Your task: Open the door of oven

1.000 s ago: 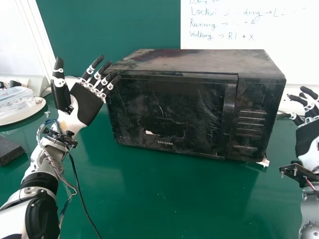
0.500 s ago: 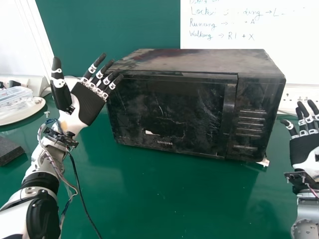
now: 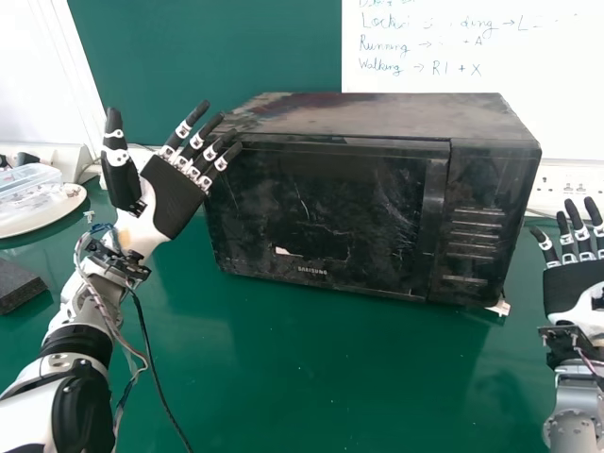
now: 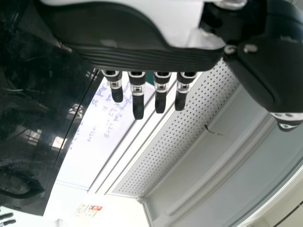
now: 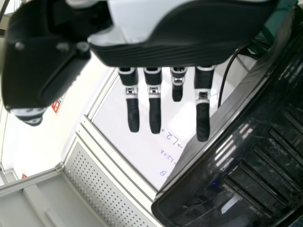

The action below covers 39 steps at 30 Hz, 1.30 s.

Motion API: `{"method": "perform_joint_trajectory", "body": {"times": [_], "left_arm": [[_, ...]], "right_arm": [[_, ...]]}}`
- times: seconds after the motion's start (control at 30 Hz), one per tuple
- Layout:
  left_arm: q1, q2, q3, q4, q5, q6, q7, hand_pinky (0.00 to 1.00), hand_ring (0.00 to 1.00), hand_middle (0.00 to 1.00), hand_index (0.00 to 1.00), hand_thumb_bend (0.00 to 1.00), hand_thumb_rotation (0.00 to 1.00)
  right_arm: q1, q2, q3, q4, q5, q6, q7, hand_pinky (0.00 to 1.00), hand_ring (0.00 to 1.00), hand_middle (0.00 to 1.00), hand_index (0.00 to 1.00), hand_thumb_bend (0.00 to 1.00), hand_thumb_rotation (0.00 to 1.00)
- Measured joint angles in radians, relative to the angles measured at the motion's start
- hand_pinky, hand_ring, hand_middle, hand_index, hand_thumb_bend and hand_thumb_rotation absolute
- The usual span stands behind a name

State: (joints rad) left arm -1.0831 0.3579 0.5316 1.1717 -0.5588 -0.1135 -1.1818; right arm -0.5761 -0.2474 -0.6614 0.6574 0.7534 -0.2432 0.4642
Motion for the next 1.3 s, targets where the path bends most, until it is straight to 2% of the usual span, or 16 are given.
{"method": "perform_joint_trajectory", "body": {"times": [0.27,0.33,0.5,0.67,0.8,0.9,1.13,1.3], "left_arm": [[-0.001,-0.026,-0.039,-0.045,0.0,0.068,-0.02,0.49,0.67,0.78,0.78,0.92,0.78],[-0.001,-0.042,-0.054,-0.072,0.0,0.086,-0.023,0.49,0.68,0.78,0.78,0.92,0.8],[0.001,-0.073,-0.094,-0.149,0.007,0.097,-0.022,0.5,0.69,0.81,0.81,0.93,0.87],[0.003,-0.085,-0.129,-0.192,0.008,0.158,-0.021,0.52,0.72,0.85,0.86,0.97,0.81],[0.003,-0.092,-0.141,-0.195,0.008,0.197,-0.021,0.53,0.73,0.87,0.88,0.97,0.84],[0.003,-0.097,-0.145,-0.195,0.007,0.2,-0.022,0.52,0.72,0.87,0.89,0.98,0.87],[0.002,-0.106,-0.158,-0.193,0.008,0.199,-0.022,0.5,0.73,0.88,0.89,1.0,0.85],[0.002,-0.117,-0.167,-0.195,0.008,0.204,-0.038,0.5,0.74,0.89,0.9,0.99,0.84]], "right_arm": [[-0.015,0.0,-0.012,0.041,0.011,-0.019,0.002,0.95,0.98,1.0,1.0,1.0,0.95],[-0.026,0.0,-0.014,0.056,0.012,-0.024,0.007,0.99,0.99,1.0,1.0,1.0,0.95],[-0.036,0.0,-0.023,0.094,0.02,-0.024,0.017,1.0,0.99,1.0,1.0,1.0,0.96],[-0.043,-0.006,-0.026,0.164,0.018,-0.026,0.031,1.0,0.98,1.0,1.0,1.0,0.97],[-0.057,-0.021,-0.032,0.242,0.01,-0.035,0.026,1.0,0.97,1.0,1.0,1.0,0.98],[-0.07,-0.03,-0.041,0.273,0.01,-0.04,0.021,1.0,0.96,1.0,1.0,1.0,0.98],[-0.081,-0.036,-0.055,0.312,0.015,-0.04,0.03,1.0,0.97,1.0,1.0,1.0,0.99],[-0.088,-0.04,-0.084,0.358,0.037,-0.037,0.085,1.0,0.97,1.0,1.0,1.0,0.97]]}}
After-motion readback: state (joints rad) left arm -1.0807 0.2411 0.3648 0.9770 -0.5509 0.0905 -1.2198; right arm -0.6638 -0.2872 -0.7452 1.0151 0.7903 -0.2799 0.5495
